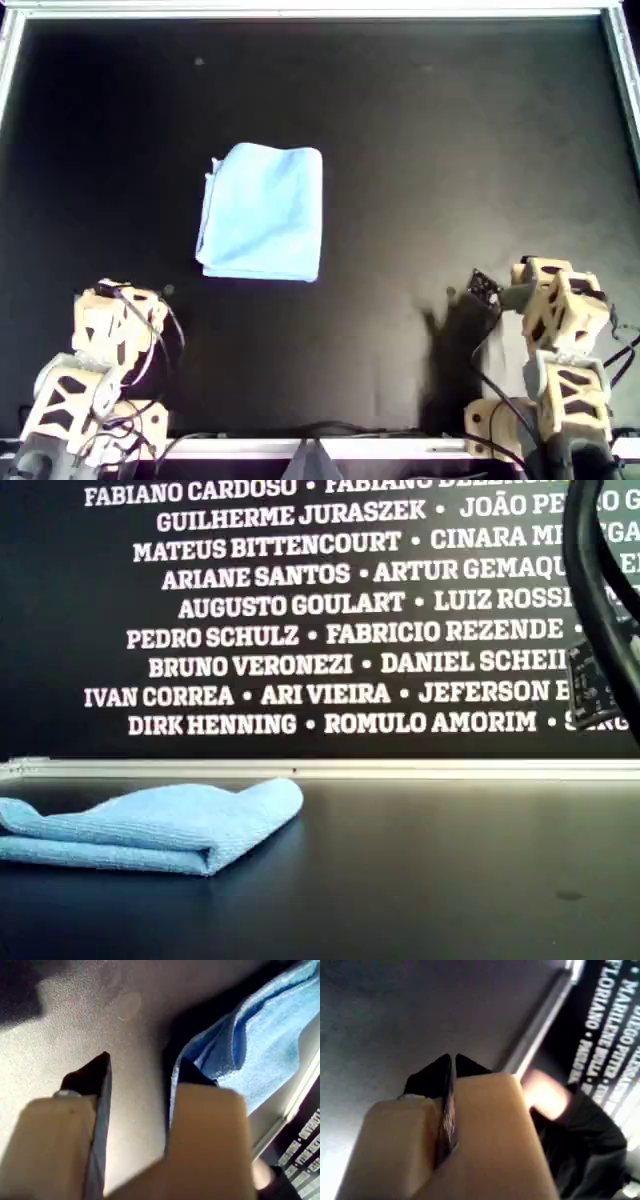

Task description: Fold a cloth

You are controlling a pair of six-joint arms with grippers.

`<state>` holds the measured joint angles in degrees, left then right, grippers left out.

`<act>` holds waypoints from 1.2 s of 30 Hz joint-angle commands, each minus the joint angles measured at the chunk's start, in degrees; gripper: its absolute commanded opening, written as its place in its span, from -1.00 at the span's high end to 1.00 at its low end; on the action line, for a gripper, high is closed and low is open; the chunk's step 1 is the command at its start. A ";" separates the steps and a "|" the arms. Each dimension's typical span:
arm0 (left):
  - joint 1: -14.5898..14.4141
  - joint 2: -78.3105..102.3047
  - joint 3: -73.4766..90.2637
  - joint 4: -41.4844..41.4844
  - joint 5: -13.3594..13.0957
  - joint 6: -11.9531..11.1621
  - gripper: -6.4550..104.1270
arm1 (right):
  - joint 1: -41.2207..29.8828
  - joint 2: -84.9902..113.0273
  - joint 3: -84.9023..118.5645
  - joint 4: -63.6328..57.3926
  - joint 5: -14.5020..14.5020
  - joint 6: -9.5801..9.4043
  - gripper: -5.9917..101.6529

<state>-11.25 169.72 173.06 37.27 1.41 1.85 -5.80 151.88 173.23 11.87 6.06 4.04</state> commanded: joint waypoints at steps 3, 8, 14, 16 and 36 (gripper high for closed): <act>1.49 0.00 -0.62 0.09 -0.18 -0.18 0.05 | -0.18 -2.46 0.79 0.09 -0.26 0.35 0.85; 1.49 0.00 -0.62 0.09 -0.18 -0.18 0.05 | -0.70 -3.52 0.79 0.09 0.00 -0.09 0.85; 2.37 1.49 -0.62 0.09 0.00 -0.18 0.05 | 0.18 -1.41 0.79 0.09 0.53 0.44 0.85; 2.37 2.11 -0.62 0.09 -0.09 -0.26 0.05 | 0.26 2.11 0.79 0.09 -0.18 0.26 0.85; 2.37 6.42 -0.62 0.09 -0.09 -0.26 0.05 | 2.72 26.72 0.79 0.09 0.53 0.26 0.85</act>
<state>-10.20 175.96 173.14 37.27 1.41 1.85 -2.99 176.40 173.23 11.87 5.98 4.22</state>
